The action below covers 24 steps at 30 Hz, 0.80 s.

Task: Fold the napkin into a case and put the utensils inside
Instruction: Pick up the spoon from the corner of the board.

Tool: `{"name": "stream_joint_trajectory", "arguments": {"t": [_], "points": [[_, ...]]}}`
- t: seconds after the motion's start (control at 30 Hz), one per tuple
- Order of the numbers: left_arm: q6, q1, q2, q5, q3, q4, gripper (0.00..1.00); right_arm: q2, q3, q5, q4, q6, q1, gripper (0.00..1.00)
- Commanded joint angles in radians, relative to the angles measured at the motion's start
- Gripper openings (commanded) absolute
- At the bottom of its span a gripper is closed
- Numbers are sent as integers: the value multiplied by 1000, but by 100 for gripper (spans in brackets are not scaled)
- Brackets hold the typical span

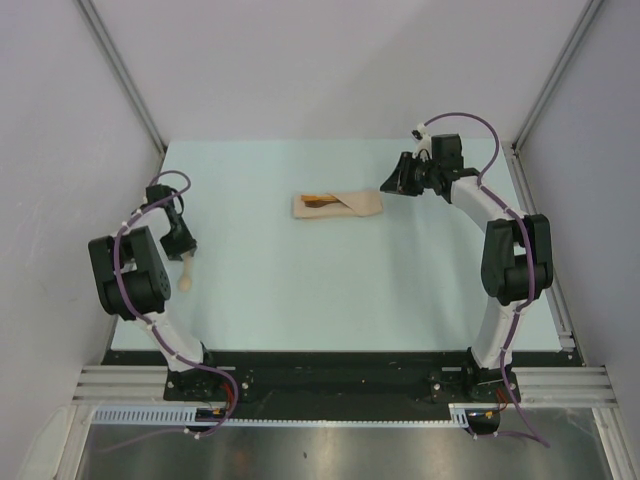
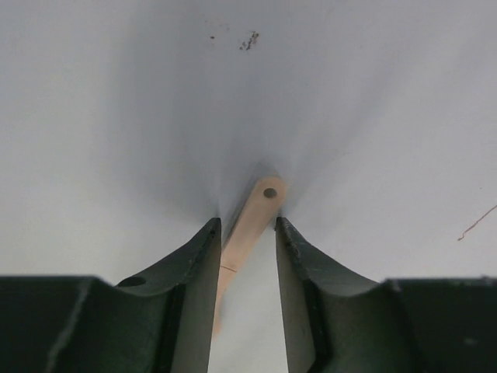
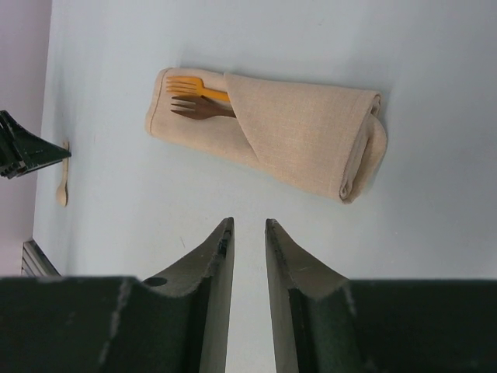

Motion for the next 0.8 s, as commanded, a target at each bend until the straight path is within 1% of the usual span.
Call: {"name": "stream_joint_trajectory", "arguments": {"t": [0.0,0.03,0.1,0.13,0.3,0.4,0.43,0.47,0.57,0.6,0.67,0.7,0.73,0.77], "points": [[28,0,47,20,-23,3,34,-53,3,-20,34,5,5,27],[25,2,48,40,-25,3,33,-55,1,-17,32,5,5,27],[19,-1,53,48,-25,0,21,-63,-2,-14,34,3,6,27],[16,-1,50,52,-26,1,14,-66,-4,-9,35,5,6,27],[7,-17,6,80,-26,4,1,-43,9,-20,43,6,34,28],[-6,-46,-72,135,-46,15,0,-29,24,-17,41,5,72,31],[-19,-61,-91,167,-55,23,0,-24,29,-28,43,8,80,32],[-29,-70,-126,228,-80,44,0,-23,29,-38,49,14,88,33],[-81,-116,-175,310,-134,102,0,-21,-5,-97,99,54,123,36],[-99,-130,-186,351,-146,118,0,-21,-19,-153,156,103,129,36],[-147,-185,-214,400,-177,168,0,-17,-51,-199,208,143,158,36],[-162,-205,-221,433,-178,179,0,-10,-81,-250,286,163,169,37],[-189,-249,-228,453,-181,205,0,6,-91,-267,311,218,196,37],[-203,-273,-237,466,-183,222,0,16,-102,-278,372,247,209,38]]}}
